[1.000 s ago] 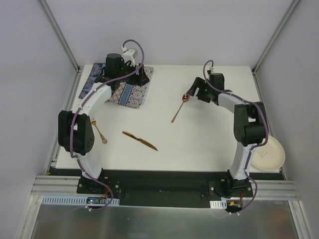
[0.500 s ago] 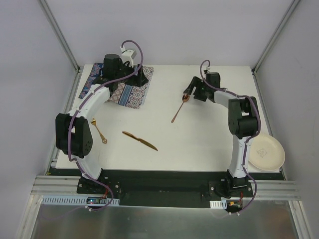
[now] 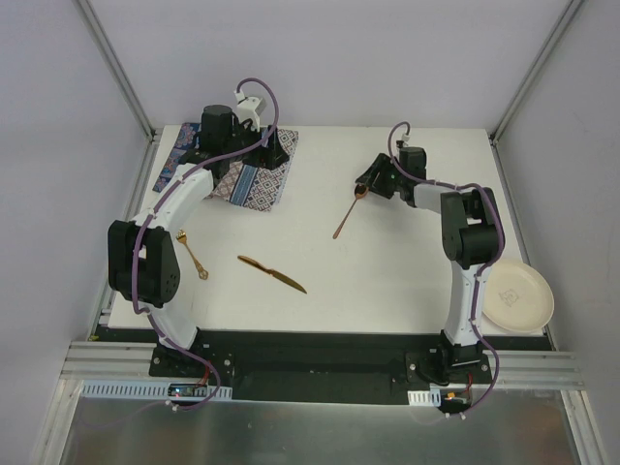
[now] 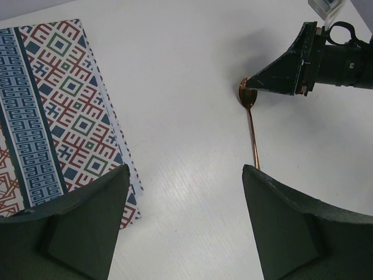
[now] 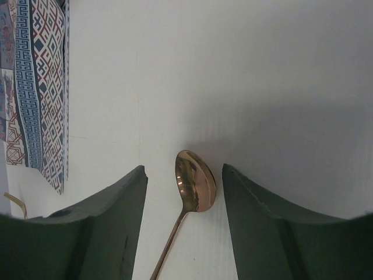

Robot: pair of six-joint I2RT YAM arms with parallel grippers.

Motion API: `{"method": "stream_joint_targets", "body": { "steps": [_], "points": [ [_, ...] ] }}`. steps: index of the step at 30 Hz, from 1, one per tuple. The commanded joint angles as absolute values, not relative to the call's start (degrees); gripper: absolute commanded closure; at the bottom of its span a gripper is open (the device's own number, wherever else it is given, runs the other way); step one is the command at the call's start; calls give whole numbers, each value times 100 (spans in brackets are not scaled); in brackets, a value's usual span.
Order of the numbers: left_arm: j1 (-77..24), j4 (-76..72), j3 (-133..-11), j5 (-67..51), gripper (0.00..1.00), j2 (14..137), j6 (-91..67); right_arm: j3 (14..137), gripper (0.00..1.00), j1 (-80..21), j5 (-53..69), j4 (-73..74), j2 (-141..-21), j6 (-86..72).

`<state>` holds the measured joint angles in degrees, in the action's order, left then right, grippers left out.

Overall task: Set the dinner table for one person
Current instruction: Pick up the spoon from the center of the board.

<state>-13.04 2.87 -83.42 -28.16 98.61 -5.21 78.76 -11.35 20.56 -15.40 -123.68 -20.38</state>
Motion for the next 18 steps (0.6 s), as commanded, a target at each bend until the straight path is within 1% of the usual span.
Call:
{"method": "stream_joint_targets", "body": {
  "steps": [1, 2, 4, 5, 10, 11, 14, 16, 18],
  "points": [
    [-1301, 176, -8490, -2962, 23, 9686, -369, 7481, 44, -1204, 2180, -1748, -12226, -2215],
    [-1301, 176, -8473, -2936, 23, 9686, -378, 7436, 48, -1204, 2171, -1784, -12199, -2224],
    [-1301, 184, -8446, -2927, 23, 9659, -369, 7348, 49, -1222, 2171, -1828, -12155, -2215],
    [-1301, 185, -8403, -2927, 23, 9642, -369, 7330, 56, -1222, 2180, -1846, -12155, -2232],
    [-1301, 176, -8332, -2900, 23, 9545, -387, 7199, 63, -1222, 2215, -1907, -12120, -2267],
    [-1301, 184, -8341, -2909, 23, 9545, -404, 7163, 68, -1222, 2224, -1925, -12094, -2276],
    [-1301, 176, -8350, -2953, 23, 9545, -439, 7128, 75, -1204, 2206, -1942, -12067, -2259],
    [-1301, 185, -8358, -2953, 23, 9545, -457, 7137, 82, -1213, 2197, -1942, -12076, -2250],
    [-1301, 176, -8367, -2953, 23, 9545, -457, 7128, 85, -1213, 2206, -1934, -12085, -2259]
  ]
}}
